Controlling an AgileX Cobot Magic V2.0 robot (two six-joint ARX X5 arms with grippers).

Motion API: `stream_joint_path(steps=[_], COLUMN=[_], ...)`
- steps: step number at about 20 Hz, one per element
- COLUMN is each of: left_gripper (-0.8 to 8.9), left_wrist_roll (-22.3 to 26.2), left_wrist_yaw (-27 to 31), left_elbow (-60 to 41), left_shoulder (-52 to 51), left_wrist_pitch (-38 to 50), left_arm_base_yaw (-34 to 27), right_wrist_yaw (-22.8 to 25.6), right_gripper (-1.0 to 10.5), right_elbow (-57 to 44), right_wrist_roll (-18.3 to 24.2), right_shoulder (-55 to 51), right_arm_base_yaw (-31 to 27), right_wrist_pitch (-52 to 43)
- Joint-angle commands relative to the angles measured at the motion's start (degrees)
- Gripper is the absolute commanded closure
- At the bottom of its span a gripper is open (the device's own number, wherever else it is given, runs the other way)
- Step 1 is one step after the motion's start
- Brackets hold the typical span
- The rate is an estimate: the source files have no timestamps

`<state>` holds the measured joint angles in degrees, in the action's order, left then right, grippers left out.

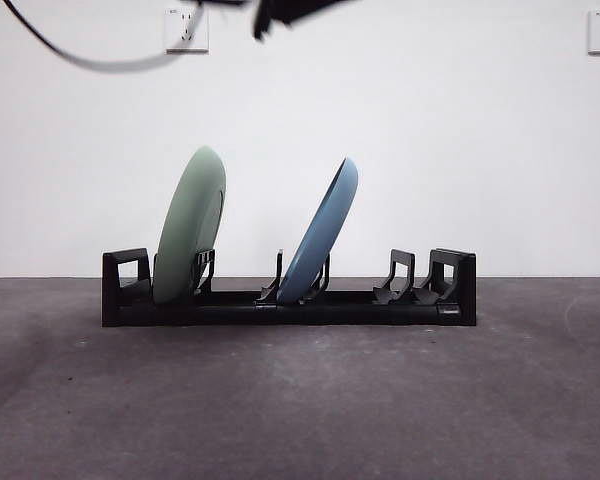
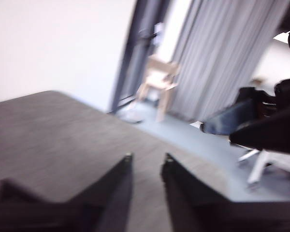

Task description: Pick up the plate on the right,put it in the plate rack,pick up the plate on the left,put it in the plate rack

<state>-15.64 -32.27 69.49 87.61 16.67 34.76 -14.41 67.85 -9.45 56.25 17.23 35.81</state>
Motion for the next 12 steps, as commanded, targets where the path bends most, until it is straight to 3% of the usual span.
stream_joint_path(steps=[1,4,6,12], left_gripper=[8.21,8.21,8.21,8.21], left_wrist_roll=[12.9,17.2,17.6,17.6], left_wrist_yaw=[9.9,23.7,32.2,50.8], left_elbow=[0.1,0.1,0.1,-0.1], left_shoulder=[-4.9,-11.1,-15.1,-26.3], left_wrist_pitch=[-13.0,-24.0,-30.3,-50.3], left_arm_base_yaw=[0.6,1.4,1.9,2.1], right_wrist_yaw=[2.8,8.5,10.6,14.8], right_gripper=[9.6,9.6,9.6,9.6], right_elbow=[0.0,-0.1,-0.1,-6.9], right_wrist_roll=[2.9,4.0,4.0,2.4], right_shoulder=[0.3,0.2,-0.2,-7.2], right_arm_base_yaw=[0.0,0.0,0.0,0.1], right_wrist_pitch=[2.4,4.9,6.8,4.8])
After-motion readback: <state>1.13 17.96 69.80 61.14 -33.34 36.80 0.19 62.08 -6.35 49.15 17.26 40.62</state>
